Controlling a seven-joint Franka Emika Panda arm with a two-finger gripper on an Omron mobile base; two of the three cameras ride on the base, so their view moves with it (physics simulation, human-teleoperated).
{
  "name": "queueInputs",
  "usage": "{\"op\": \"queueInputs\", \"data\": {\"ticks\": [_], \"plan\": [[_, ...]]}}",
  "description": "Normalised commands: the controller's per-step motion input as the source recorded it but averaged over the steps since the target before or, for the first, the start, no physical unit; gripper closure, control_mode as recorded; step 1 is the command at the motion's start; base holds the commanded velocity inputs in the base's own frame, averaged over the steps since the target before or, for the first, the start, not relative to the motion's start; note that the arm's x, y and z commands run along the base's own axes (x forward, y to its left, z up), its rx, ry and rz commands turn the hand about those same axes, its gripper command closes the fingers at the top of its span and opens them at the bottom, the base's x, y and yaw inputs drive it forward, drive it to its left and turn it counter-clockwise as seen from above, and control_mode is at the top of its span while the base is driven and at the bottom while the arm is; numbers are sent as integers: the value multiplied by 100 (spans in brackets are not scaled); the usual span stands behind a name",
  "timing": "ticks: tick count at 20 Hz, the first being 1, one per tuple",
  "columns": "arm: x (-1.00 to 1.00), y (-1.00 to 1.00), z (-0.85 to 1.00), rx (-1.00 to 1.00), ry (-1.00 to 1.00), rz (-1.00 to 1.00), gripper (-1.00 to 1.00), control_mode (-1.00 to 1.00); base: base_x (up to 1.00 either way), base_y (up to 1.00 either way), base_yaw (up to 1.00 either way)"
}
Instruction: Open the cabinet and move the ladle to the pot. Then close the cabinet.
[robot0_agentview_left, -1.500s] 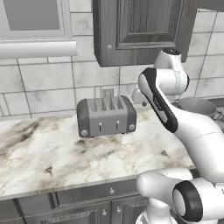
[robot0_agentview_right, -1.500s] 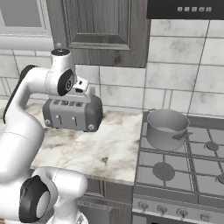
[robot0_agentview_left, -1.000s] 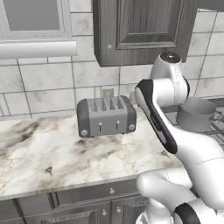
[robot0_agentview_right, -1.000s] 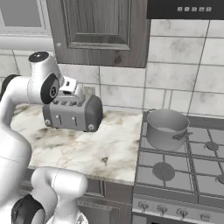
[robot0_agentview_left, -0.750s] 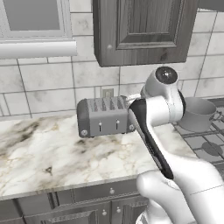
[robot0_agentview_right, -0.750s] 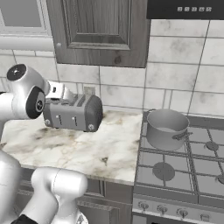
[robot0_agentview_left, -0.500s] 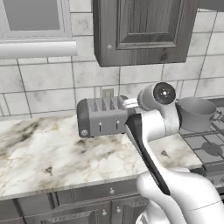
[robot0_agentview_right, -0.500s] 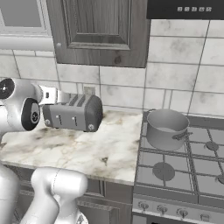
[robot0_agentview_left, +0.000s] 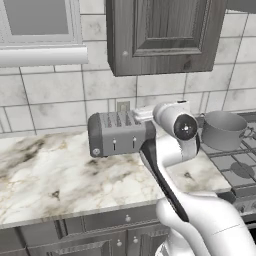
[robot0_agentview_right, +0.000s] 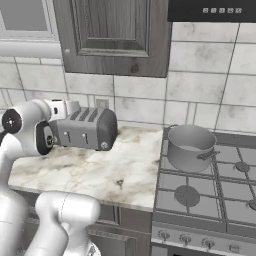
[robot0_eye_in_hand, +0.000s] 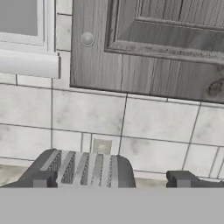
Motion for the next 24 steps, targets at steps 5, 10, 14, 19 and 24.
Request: {"op": "queueInputs", "data": {"ticks": [5, 10, 14, 19, 24], "plan": [[41, 13, 50, 0, -18, 5, -100, -100, 0, 0, 0], [40, 20, 57, 0, -15, 5, -100, -100, 0, 0, 0], [37, 36, 53, 0, -7, 1, -100, -100, 0, 0, 0], [25, 31, 41, 0, -4, 1, -100, -100, 0, 0, 0], [10, 17, 13, 0, -5, 0, -100, -100, 0, 0, 0]]}}
